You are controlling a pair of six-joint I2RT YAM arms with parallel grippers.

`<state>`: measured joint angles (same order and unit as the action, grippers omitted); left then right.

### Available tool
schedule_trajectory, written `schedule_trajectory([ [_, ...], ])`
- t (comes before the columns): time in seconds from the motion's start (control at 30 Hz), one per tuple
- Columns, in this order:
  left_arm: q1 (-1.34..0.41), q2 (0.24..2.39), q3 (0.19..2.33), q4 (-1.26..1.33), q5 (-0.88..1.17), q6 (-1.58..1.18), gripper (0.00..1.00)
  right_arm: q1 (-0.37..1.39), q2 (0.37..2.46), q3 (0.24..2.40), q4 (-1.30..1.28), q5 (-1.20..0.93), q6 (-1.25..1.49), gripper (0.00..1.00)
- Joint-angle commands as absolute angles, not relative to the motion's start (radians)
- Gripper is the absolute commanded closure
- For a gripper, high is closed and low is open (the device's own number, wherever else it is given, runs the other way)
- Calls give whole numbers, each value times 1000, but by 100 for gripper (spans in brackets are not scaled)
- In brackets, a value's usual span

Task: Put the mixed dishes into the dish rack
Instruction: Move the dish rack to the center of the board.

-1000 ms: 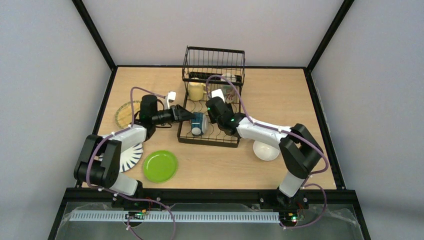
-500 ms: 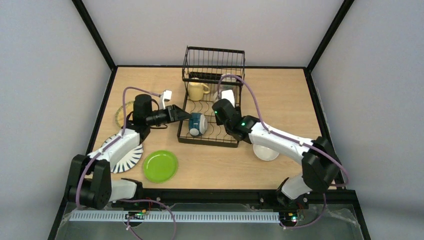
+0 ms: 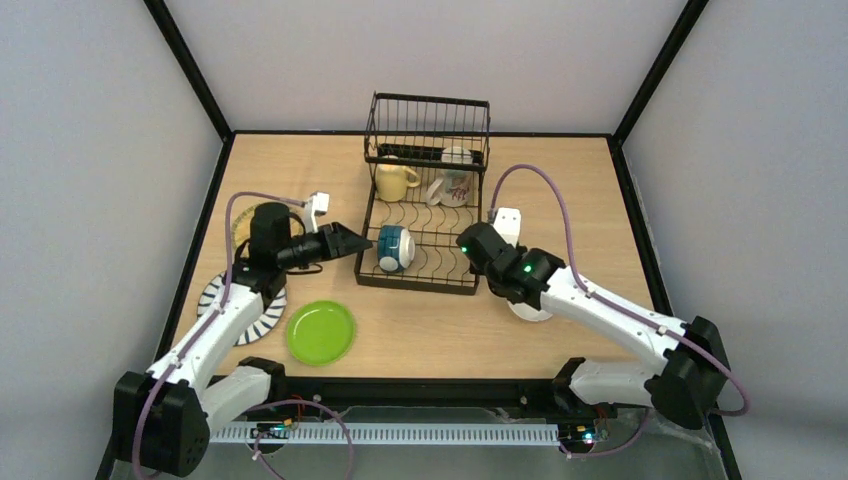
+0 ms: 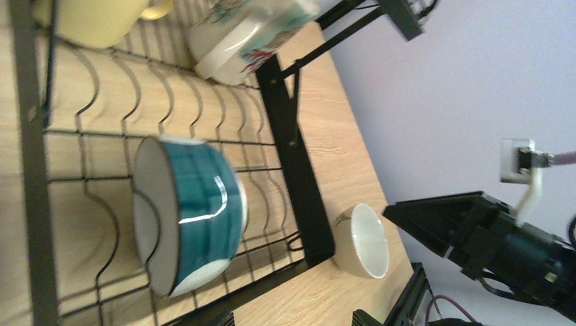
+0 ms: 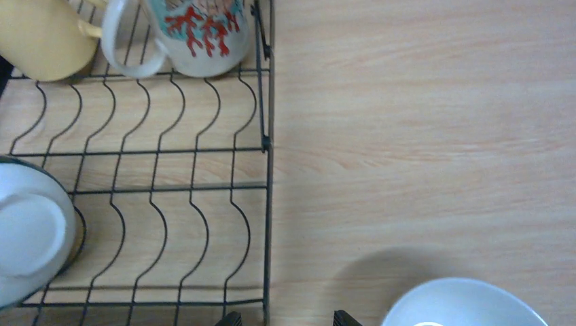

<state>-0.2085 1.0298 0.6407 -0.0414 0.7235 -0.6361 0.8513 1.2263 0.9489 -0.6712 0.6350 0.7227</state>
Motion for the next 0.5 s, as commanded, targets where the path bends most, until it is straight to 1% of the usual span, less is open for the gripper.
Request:
schedule_trajectory([
  [0.0,-201,999,580,-171,608,-662,2,855,1203,910,-743,603,810,23],
  [0.3,-182,991,502,-181,499,-699,1,854,1295,880,-659,572,744,23],
  [0.37,-176,993,492,-178,486,-700,1,852,1306,862,-634,578,740,21],
  [0.47,-170,1002,477,-165,476,-703,1,838,1327,844,-598,567,724,20],
])
